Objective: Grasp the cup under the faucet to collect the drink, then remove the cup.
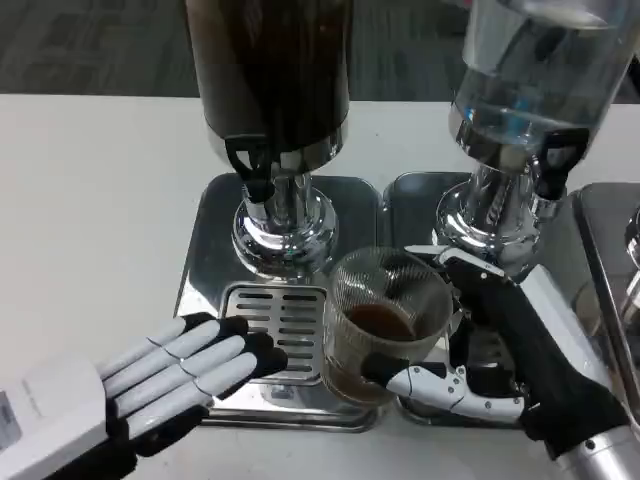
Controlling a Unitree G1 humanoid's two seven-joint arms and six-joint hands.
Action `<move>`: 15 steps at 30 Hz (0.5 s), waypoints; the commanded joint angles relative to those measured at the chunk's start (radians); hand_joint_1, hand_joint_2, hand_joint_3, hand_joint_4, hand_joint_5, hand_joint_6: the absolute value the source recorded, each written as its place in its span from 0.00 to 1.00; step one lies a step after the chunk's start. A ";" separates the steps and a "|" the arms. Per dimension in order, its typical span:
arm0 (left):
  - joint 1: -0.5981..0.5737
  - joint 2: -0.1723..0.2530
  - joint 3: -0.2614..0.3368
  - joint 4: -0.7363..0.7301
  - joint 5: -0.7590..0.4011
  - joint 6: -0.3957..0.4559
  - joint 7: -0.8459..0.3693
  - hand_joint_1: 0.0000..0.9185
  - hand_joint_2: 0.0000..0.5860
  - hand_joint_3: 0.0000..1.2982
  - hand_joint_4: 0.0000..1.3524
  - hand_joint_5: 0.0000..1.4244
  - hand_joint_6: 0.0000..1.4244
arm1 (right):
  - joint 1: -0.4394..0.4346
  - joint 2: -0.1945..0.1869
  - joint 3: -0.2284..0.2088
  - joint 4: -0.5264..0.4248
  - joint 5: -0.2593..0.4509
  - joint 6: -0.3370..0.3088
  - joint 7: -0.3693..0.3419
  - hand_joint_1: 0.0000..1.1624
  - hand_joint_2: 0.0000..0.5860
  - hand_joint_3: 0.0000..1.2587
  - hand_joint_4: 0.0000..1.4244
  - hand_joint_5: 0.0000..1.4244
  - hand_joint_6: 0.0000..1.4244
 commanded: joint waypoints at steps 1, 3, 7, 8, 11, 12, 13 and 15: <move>0.010 -0.002 -0.006 -0.011 0.001 0.008 0.013 0.00 0.08 0.04 0.00 0.00 0.01 | -0.006 0.005 -0.005 -0.033 0.023 -0.043 -0.002 0.55 0.42 0.41 0.44 0.57 0.77; 0.012 -0.003 -0.006 -0.014 0.002 0.010 0.013 0.00 0.08 0.04 0.00 0.00 0.01 | -0.006 0.004 -0.005 -0.035 0.025 -0.044 0.000 0.55 0.42 0.41 0.44 0.57 0.77; 0.016 -0.007 -0.002 -0.020 0.006 0.007 0.014 0.00 0.09 0.04 0.00 0.00 0.01 | -0.006 0.004 -0.007 -0.037 0.028 -0.045 0.004 0.55 0.42 0.41 0.44 0.57 0.78; 0.016 -0.007 -0.003 -0.022 0.008 0.007 0.013 0.00 0.09 0.04 0.00 0.00 0.01 | -0.006 0.005 -0.008 -0.037 0.029 -0.044 0.004 0.55 0.42 0.41 0.44 0.57 0.78; 0.018 -0.012 -0.001 -0.027 0.017 0.005 0.013 0.00 0.09 0.04 0.00 0.00 0.01 | -0.004 0.006 -0.010 -0.041 0.029 -0.047 0.004 0.55 0.42 0.41 0.44 0.57 0.78; 0.019 -0.014 0.002 -0.028 0.020 0.003 0.014 0.00 0.10 0.04 0.00 0.00 0.01 | -0.003 0.006 -0.010 -0.042 0.027 -0.048 0.003 0.55 0.42 0.41 0.45 0.57 0.78; 0.019 -0.015 0.004 -0.029 0.023 0.002 0.015 0.00 0.10 0.04 0.00 0.00 0.01 | -0.003 0.006 -0.010 -0.042 0.029 -0.048 0.005 0.55 0.42 0.41 0.45 0.57 0.78; 0.019 -0.019 0.010 -0.033 0.030 0.000 0.016 0.00 0.10 0.04 0.00 0.00 0.01 | -0.001 0.005 -0.008 -0.043 0.031 -0.048 0.007 0.55 0.42 0.41 0.45 0.57 0.78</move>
